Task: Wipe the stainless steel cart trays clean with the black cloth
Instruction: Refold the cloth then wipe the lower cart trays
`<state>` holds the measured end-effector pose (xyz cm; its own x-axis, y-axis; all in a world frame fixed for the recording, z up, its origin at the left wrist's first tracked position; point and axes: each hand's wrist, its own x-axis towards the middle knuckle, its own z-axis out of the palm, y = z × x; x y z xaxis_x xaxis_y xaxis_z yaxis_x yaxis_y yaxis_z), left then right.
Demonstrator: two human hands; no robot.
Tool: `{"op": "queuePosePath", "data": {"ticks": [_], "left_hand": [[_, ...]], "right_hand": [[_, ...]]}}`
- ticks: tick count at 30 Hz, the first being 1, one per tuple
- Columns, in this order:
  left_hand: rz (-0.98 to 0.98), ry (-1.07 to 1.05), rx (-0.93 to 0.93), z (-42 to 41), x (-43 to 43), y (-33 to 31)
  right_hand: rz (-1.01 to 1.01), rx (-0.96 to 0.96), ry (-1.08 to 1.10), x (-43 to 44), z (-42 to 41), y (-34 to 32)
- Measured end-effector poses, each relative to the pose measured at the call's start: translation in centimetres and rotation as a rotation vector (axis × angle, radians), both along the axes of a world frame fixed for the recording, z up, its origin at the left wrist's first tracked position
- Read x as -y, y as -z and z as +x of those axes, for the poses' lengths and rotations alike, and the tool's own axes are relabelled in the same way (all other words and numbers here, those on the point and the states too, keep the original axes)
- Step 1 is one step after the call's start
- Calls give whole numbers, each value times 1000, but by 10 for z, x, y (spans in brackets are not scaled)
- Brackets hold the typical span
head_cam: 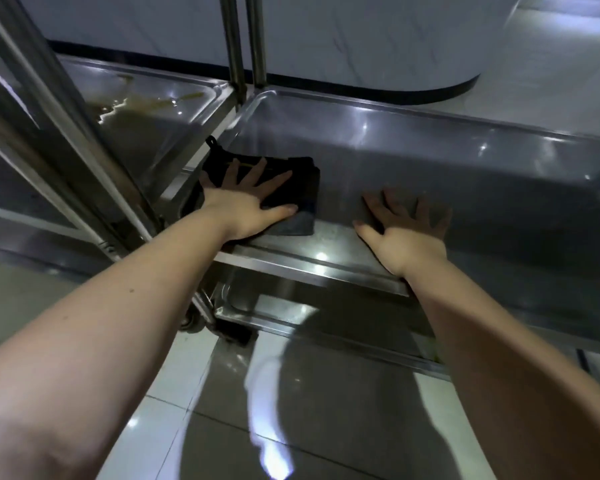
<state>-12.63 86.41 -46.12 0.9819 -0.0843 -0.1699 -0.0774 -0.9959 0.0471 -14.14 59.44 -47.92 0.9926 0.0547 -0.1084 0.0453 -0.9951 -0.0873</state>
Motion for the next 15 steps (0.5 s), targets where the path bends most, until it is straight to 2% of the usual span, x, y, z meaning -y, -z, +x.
{"op": "queuePosePath", "data": {"ticks": [7,10,12,15], "left_hand": [[-5,-84,-85,-59,11,-9],[-24,-109,-74,-60,17,-11],[-23,-114,-73,-61,19,-12],[-18,-120,-70,-64,21,-13]], "right_hand": [[98,42,-8,5,-6,-10],[153,6,-114,24,-19,-14],[114,-60,-146,52,-31,-19],[25,-111,-4,112,-48,-23]]}}
